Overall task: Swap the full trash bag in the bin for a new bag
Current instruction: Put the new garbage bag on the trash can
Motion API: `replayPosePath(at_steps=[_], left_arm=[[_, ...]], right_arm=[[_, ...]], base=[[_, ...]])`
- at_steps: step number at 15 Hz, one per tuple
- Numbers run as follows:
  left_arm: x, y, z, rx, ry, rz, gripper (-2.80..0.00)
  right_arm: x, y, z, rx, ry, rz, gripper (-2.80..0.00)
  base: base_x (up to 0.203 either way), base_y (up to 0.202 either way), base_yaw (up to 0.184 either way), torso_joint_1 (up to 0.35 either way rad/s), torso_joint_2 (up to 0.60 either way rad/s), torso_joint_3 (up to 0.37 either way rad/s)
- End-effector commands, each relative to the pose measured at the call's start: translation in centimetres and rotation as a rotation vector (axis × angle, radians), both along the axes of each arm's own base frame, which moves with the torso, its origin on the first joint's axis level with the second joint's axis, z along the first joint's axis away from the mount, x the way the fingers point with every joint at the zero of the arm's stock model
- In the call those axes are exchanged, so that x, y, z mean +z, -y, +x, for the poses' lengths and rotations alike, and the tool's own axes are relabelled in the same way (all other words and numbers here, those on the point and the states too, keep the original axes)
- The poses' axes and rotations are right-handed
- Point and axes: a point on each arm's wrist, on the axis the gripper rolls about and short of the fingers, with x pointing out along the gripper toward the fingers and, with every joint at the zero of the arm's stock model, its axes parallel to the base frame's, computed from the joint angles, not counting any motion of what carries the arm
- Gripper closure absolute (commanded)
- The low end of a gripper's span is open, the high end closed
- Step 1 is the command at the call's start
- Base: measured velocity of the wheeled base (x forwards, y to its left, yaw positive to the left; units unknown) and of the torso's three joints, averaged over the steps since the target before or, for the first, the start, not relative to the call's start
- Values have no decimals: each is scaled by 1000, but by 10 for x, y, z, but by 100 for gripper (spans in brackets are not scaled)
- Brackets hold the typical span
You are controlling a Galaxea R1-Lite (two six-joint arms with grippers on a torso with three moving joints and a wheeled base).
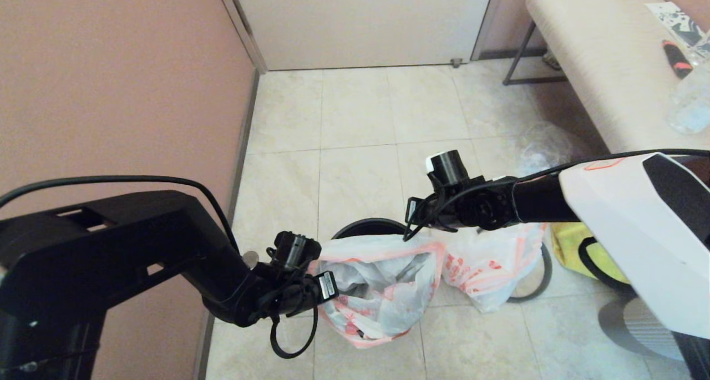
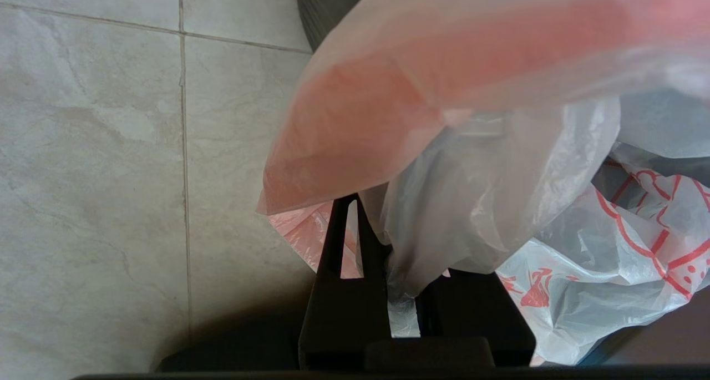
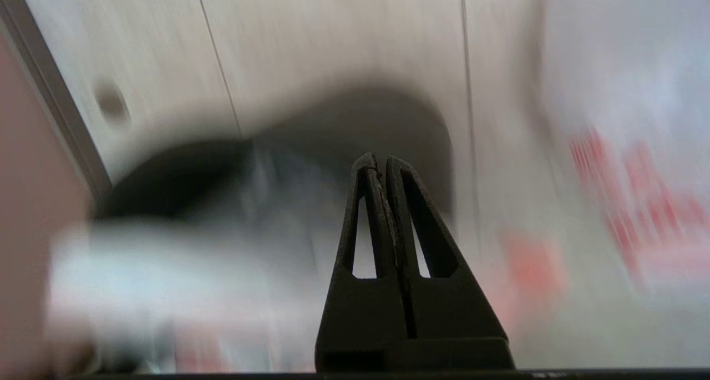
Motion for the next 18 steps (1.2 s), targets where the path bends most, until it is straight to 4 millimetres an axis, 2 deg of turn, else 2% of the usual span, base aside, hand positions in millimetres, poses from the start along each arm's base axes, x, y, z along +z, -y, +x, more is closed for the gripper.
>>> replayPosePath(at_steps=[1, 3, 5, 7, 10, 13, 18], left_arm=[[1, 0, 1, 5, 5, -7, 0], [2, 0, 1, 6, 7, -7, 0], [1, 0, 1, 6, 6, -6, 0], [1, 0, 1, 6, 6, -6, 0], [1, 0, 1, 6, 4, -5, 0], [1, -2, 1, 9, 4, -6, 0], [1, -2, 3, 12, 6, -6, 0]], right_arm=[[29, 11, -28, 17, -26, -1, 0], [18, 17, -46, 83, -130, -18, 0], [1, 15, -54, 123, -197, -41, 0], [-21, 7, -53, 140, -242, -64, 0], [-34, -9, -54, 170, -246, -69, 0], [-55, -19, -38, 172, -215, -60, 0], [-48, -16, -19, 144, -84, 6, 0]], base=[[0, 0, 0, 0, 0, 0], [0, 0, 0, 0, 0, 0], [0, 0, 0, 0, 0, 0], [0, 0, 0, 0, 0, 0], [0, 0, 0, 0, 0, 0], [0, 0, 0, 0, 0, 0], [0, 0, 0, 0, 0, 0]])
